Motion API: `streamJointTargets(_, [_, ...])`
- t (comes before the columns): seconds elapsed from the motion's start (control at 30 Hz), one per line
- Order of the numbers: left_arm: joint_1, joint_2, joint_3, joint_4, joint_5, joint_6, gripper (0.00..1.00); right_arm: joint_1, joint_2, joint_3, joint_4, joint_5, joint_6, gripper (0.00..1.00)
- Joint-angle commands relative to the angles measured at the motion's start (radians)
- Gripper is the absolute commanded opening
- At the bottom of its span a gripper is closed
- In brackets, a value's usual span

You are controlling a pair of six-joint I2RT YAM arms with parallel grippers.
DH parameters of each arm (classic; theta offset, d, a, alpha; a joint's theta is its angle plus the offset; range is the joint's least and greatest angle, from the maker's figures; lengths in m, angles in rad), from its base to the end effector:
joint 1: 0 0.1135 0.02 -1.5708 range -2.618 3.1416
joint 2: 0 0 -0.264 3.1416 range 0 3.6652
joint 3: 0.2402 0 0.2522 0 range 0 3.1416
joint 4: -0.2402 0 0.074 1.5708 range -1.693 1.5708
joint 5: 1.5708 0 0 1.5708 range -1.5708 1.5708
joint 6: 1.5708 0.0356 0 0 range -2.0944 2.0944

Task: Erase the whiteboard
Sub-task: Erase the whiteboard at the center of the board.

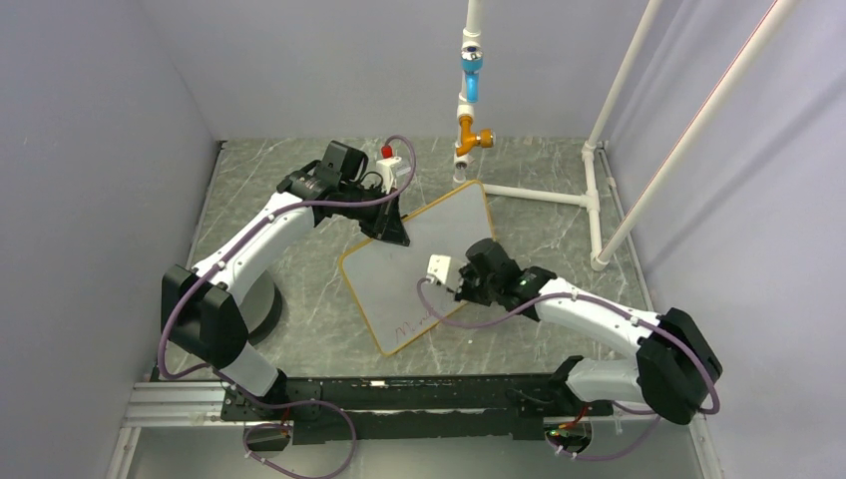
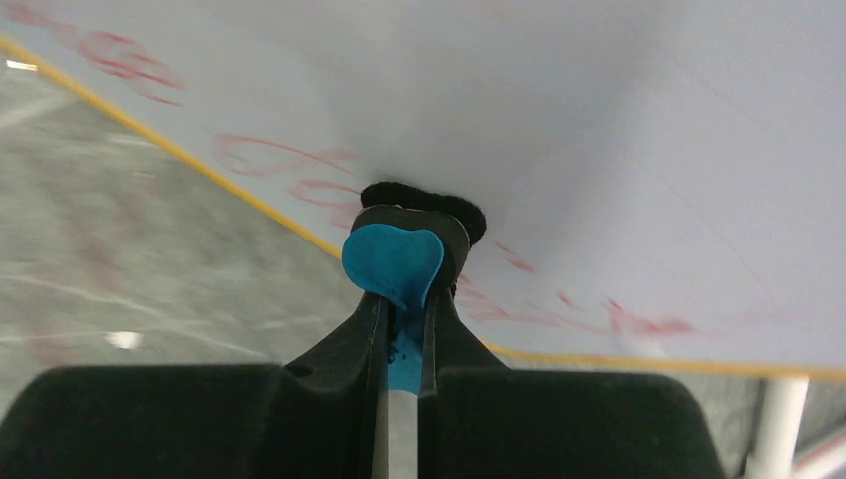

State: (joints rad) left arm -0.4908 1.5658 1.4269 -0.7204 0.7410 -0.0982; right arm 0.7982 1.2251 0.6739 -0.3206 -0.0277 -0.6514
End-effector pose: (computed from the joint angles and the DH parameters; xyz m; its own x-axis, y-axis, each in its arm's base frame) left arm 0.2842 -0.1791 0.3271 -0.7370 0.3118 -0.5997 0.6675 0.4758 -0.5728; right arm 0.1676 0.1734 0.2008 0.0166 -0.8512 -0.5246 -0.9031 0.2124 -0.3733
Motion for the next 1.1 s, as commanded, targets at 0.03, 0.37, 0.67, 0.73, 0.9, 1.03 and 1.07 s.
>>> streamJointTargets(0.03, [-0.004,-0.067,0.013,0.04,0.095,-0.021,0.0,-0.226,-0.013,0.054,0.035,0.01,-0.03,0.0])
streamJointTargets(0.37, [-0.006,-0.068,0.01,0.044,0.093,-0.025,0.0,-0.005,-0.013,0.027,-0.009,-0.032,0.03,0.0])
streamJointTargets(0.67, [-0.004,-0.07,0.013,0.043,0.095,-0.022,0.0,-0.297,-0.031,0.062,0.019,-0.021,-0.044,0.0])
streamJointTargets(0.73, [-0.006,-0.07,0.014,0.042,0.095,-0.023,0.0,-0.294,-0.035,0.061,-0.005,-0.059,-0.034,0.0])
streamJointTargets(0.9, [-0.005,-0.072,0.01,0.047,0.093,-0.026,0.0,-0.083,-0.055,0.019,-0.026,-0.053,0.023,0.0])
streamJointTargets(1.03, [-0.005,-0.07,0.012,0.043,0.093,-0.025,0.0,-0.105,-0.058,0.039,-0.002,0.005,0.023,0.0])
streamJointTargets(1.07, [-0.005,-0.07,0.012,0.044,0.094,-0.024,0.0,-0.158,-0.055,0.054,0.004,0.004,0.013,0.0])
